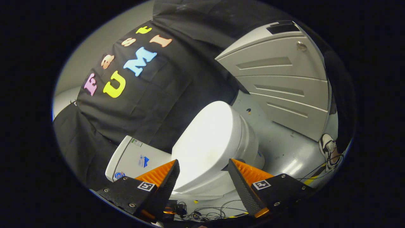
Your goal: Open the toilet lid.
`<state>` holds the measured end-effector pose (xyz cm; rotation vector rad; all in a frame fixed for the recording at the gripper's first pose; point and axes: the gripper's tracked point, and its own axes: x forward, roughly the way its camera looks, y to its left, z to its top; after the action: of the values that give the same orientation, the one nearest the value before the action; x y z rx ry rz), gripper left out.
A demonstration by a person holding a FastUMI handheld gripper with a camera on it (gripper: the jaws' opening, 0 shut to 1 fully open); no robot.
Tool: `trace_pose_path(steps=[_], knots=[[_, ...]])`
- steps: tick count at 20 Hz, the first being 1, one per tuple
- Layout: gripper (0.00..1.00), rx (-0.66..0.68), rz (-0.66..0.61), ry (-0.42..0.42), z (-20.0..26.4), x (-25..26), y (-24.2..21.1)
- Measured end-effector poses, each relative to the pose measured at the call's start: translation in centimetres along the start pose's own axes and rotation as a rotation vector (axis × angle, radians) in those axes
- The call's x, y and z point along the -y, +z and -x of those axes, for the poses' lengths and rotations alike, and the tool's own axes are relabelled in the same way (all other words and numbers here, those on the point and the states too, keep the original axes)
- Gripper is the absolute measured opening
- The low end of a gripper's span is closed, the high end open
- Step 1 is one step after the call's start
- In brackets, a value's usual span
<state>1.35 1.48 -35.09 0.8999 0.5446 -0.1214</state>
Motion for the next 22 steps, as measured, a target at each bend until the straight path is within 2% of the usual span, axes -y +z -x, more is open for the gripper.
trace_pose_path(steps=[3, 6, 10, 12, 13, 14, 15, 19, 22], knots=[[0.95, -0.068, -0.032, -0.049, -2.1, 2.6, -1.8], [0.95, -0.083, -0.104, -0.056, -2.3, 4.5, -1.8], [0.93, -0.079, -0.266, -0.022, -3.1, 5.8, -2.1], [0.89, -0.107, -0.308, -0.033, -3.8, 6.9, -3.3], [0.82, -0.102, -0.322, -0.024, -4.1, 7.1, -3.2], [0.8, -0.09, -0.339, -0.008, -4.3, 6.9, -2.9], [0.73, -0.083, -0.356, 0.003, -4.6, 6.8, -2.6], [0.61, -0.091, -0.373, 0.063, -6.0, 5.2, -3.4], [0.56, -0.092, -0.381, 0.059, -6.8, 5.3, -3.8]])
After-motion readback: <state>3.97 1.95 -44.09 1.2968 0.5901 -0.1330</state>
